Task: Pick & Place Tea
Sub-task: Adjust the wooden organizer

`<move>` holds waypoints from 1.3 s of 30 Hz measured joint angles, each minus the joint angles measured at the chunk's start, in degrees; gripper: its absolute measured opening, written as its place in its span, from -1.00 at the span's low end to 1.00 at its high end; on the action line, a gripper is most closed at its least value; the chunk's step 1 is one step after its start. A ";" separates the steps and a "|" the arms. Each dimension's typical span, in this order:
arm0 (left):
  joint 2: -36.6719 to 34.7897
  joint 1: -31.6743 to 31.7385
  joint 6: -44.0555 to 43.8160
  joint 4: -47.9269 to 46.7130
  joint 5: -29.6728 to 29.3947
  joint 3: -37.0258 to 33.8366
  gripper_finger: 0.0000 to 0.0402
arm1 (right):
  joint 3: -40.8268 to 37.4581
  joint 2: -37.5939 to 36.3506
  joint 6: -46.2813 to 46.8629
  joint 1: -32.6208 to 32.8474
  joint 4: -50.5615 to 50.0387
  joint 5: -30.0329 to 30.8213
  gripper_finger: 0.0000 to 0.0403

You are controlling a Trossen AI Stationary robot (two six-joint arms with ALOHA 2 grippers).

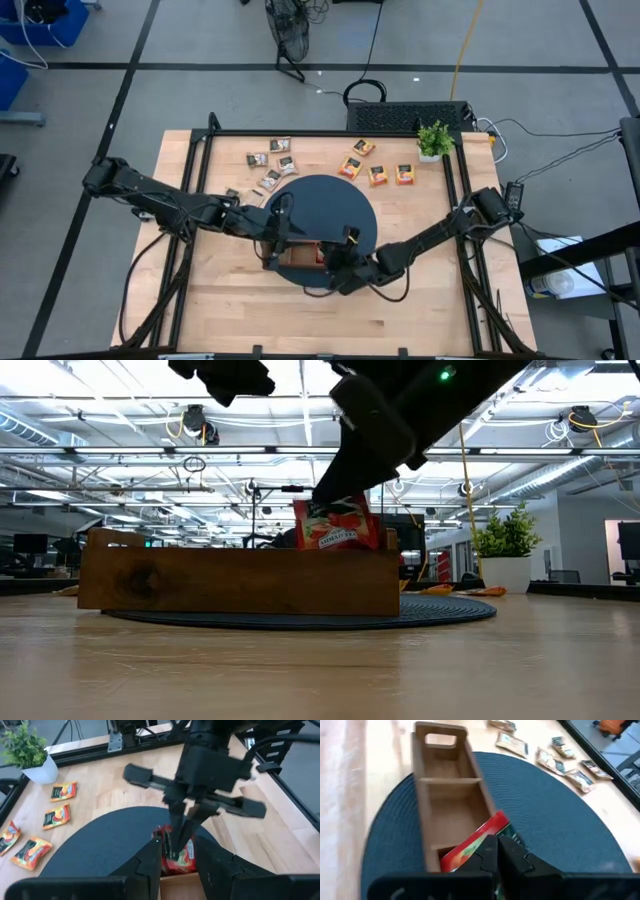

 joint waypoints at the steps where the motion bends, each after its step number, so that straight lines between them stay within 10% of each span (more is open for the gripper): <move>1: 0.00 0.00 -0.26 -0.11 -0.02 0.00 -0.40 | 0.00 0.00 -0.36 0.44 0.04 0.54 -1.00; 39: 0.02 0.04 0.40 1.33 -0.04 0.00 -0.40 | 0.16 2.62 6.12 -0.05 -9.45 -7.13 -1.00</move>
